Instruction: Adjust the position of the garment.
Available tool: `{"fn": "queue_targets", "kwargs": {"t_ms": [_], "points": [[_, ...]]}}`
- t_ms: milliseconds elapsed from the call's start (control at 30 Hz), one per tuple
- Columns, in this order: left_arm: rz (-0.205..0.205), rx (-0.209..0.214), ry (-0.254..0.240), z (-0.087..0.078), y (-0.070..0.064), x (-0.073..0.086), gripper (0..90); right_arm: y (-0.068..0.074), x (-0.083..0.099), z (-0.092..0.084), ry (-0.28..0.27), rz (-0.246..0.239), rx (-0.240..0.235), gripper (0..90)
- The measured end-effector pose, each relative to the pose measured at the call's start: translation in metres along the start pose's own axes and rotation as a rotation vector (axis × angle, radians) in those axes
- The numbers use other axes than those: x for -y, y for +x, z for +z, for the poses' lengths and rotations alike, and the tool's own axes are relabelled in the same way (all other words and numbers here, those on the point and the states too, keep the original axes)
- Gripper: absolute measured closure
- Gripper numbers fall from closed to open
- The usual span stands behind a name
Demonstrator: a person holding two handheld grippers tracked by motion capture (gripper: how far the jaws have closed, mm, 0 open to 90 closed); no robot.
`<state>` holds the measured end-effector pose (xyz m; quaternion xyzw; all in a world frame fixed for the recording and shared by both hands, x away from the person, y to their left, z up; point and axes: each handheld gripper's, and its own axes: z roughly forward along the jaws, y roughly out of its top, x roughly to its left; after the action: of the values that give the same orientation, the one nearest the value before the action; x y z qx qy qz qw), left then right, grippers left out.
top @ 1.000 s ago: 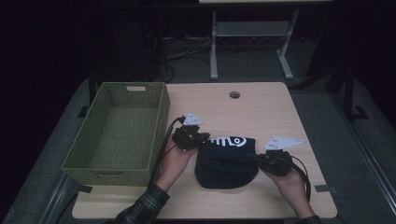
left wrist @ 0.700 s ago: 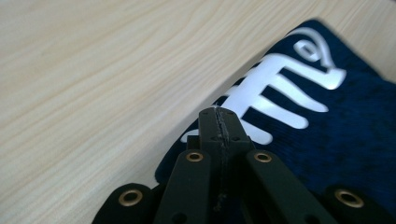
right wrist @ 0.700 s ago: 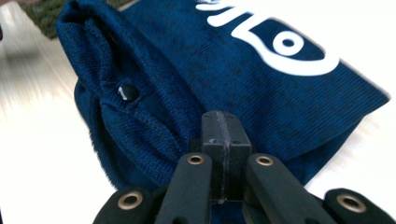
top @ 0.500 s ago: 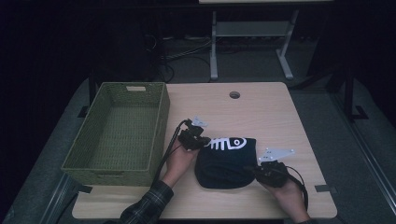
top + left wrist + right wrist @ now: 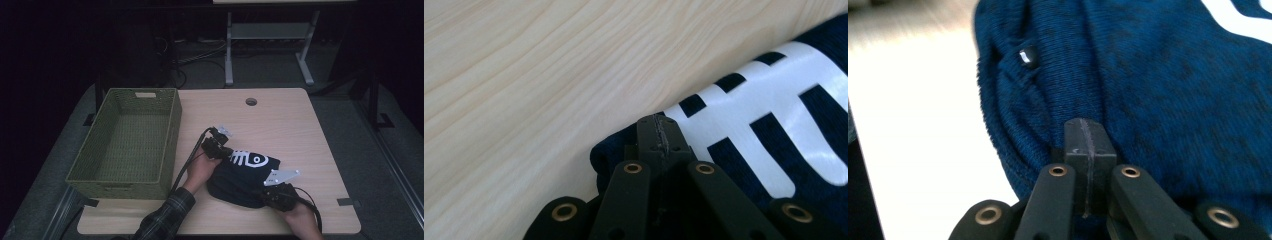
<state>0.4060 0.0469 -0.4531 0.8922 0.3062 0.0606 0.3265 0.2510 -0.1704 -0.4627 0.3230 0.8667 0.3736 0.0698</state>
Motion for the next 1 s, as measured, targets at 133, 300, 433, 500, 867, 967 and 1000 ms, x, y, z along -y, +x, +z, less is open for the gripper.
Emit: {"fn": "queue_targets", "kwargs": {"t_ms": [133,300,433,500,867,967,1000], "points": [[0.007,0.005,-0.001,0.001,-0.001,-0.004,90.0,0.002,-0.001,0.001,0.004,-0.006,-0.008,90.0],[-0.018,0.029,-0.076,-0.020,0.000,-0.002,90.0,-0.004,-0.005,-0.009,-0.040,0.004,-0.014,90.0],[-0.009,0.042,-0.133,-0.046,-0.008,0.006,90.0,-0.013,-0.012,-0.023,-0.116,0.013,0.013,90.0],[-0.007,0.054,-0.156,-0.059,-0.014,0.011,90.0,-0.019,-0.017,-0.029,-0.140,0.023,0.038,90.0],[0.027,0.074,-0.156,-0.083,-0.050,0.054,90.0,-0.065,-0.023,-0.026,-0.125,0.094,0.201,90.0],[0.046,0.053,-0.110,-0.075,-0.053,0.060,90.0,-0.072,-0.019,-0.018,-0.088,0.121,0.214,90.0],[0.048,0.050,-0.093,-0.071,-0.053,0.063,90.0,-0.074,-0.017,-0.015,-0.068,0.121,0.223,90.0]]}}
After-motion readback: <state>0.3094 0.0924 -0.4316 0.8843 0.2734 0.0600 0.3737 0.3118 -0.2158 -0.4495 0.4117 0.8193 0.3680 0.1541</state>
